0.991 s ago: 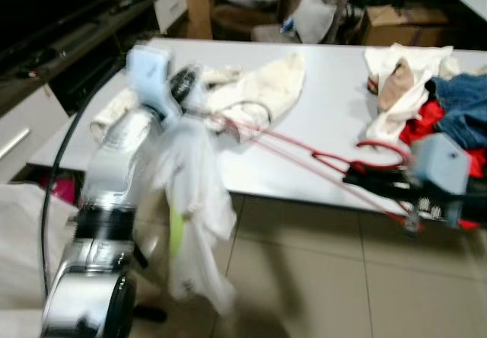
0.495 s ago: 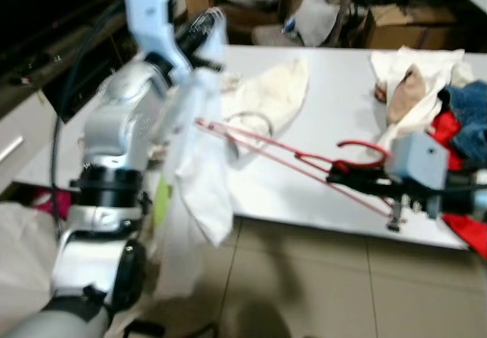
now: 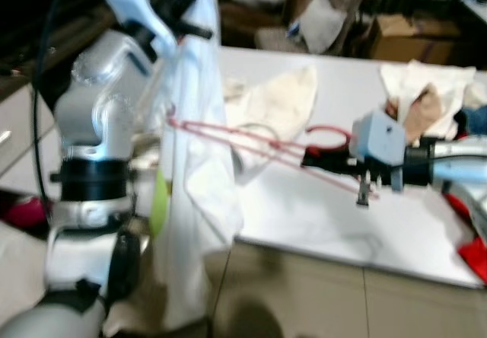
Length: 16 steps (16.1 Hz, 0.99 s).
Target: Hang hanger
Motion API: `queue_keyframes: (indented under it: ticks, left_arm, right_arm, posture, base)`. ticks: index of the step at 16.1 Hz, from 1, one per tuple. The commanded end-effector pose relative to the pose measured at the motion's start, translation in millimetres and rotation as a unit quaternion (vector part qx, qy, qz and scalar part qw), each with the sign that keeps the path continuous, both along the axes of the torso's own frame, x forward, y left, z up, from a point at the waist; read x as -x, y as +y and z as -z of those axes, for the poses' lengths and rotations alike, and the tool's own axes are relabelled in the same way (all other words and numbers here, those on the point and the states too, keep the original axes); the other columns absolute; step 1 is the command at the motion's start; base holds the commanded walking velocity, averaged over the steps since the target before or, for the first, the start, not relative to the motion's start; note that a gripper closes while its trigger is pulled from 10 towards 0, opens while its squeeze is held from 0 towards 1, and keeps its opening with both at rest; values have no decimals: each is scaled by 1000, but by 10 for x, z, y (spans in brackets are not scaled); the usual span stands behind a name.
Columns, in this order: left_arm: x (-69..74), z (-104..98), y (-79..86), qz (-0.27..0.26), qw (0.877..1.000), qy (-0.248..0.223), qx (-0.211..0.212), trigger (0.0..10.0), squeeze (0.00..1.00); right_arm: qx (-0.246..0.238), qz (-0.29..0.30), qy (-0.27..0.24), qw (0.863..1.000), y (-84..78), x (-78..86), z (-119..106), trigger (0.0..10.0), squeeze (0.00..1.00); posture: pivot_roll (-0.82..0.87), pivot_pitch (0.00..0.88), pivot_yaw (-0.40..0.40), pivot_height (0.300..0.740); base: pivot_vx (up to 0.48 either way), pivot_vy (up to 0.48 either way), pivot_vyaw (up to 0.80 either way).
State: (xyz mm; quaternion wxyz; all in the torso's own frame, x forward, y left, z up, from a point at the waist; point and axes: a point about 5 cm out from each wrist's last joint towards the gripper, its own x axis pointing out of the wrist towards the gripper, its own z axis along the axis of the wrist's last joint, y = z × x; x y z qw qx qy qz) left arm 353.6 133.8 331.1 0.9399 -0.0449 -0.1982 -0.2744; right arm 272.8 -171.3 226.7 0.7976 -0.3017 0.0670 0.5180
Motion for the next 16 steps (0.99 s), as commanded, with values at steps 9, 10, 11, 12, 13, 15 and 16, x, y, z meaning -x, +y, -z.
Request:
queue_keyframes:
  ticks: [9, 10, 11, 12, 13, 15, 16]
  left_arm:
    - [305, -149, -219, 74, 997, -28, -16, 10000, 0]
    - [425, -234, -308, 121, 991, -58, -5, 10000, 0]
    - [473, -260, -345, 144, 987, -64, -2, 10000, 0]
    - [509, -273, -365, 157, 985, -66, -1, 10000, 0]
    - [535, -304, -360, 161, 984, -73, 9, 10000, 0]
    - [553, -357, -326, 159, 983, -86, 31, 10000, 0]
    - [555, -410, -249, 146, 983, -97, 57, 10000, 0]
  right_arm:
    - [-7, 61, 1, 998, 216, -569, -73, 10000, 0]
    - [3, 119, -34, 992, 153, -811, -175, 10000, 0]
    - [-11, 150, -56, 987, 130, -933, -290, 10000, 0]
    - [-37, 200, -81, 976, 70, -1091, -449, 10000, 0]
    - [-48, 265, -149, 951, -41, -1239, -667, 10000, 0]
    - [-105, 337, -250, 902, -172, -1332, -1062, 10000, 0]
    - [-206, 330, -285, 876, -202, -1301, -1419, 10000, 0]
  posture:
    - [-30, 0, -20, 740]
    - [-29, 0, -19, 740]
    - [-29, 0, -19, 740]
    - [-29, 0, -19, 740]
    - [-27, 0, -21, 740]
    - [-22, 0, -25, 740]
    - [-18, 0, -29, 740]
  base:
    - [102, 0, 0]
    - [0, 0, 0]
    - [0, 0, 0]
    - [0, 0, 0]
    - [0, 0, 0]
    - [0, 0, 0]
    - [0, 0, 0]
